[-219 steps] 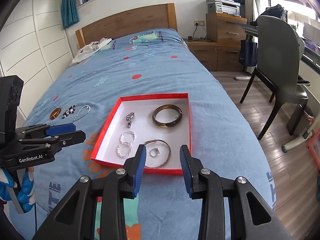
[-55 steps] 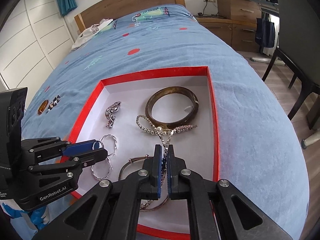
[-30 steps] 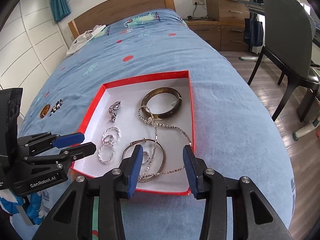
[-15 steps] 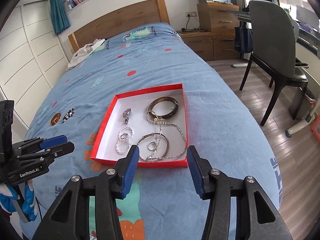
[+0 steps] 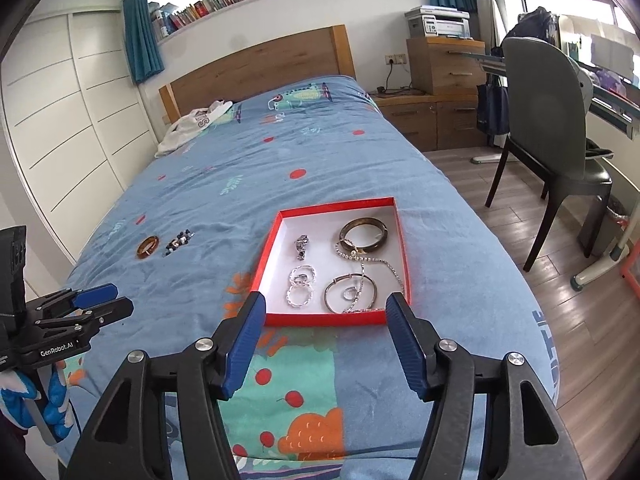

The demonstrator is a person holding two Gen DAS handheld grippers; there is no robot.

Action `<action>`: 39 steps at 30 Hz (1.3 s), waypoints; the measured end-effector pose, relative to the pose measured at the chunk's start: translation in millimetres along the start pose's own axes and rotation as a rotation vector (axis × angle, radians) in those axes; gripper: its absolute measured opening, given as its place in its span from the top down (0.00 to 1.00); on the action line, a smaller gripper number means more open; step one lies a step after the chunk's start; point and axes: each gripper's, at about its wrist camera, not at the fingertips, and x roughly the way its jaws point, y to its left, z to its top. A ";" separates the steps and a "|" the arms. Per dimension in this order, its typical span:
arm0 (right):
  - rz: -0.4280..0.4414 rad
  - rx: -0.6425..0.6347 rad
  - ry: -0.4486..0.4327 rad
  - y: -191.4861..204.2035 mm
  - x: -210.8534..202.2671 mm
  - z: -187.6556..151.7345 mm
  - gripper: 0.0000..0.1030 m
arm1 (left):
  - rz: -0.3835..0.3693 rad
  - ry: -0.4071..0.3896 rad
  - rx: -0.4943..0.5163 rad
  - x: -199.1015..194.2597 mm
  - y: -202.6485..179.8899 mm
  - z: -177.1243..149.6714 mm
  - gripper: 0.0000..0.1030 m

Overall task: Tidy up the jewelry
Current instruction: 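Lift both tools out of the box back over the remaining jewelry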

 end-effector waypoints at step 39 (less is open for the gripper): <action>0.197 -0.171 0.196 167.4 131.6 -6.6 0.20 | 0.271 0.041 -0.307 -0.3 237.0 -82.1 0.39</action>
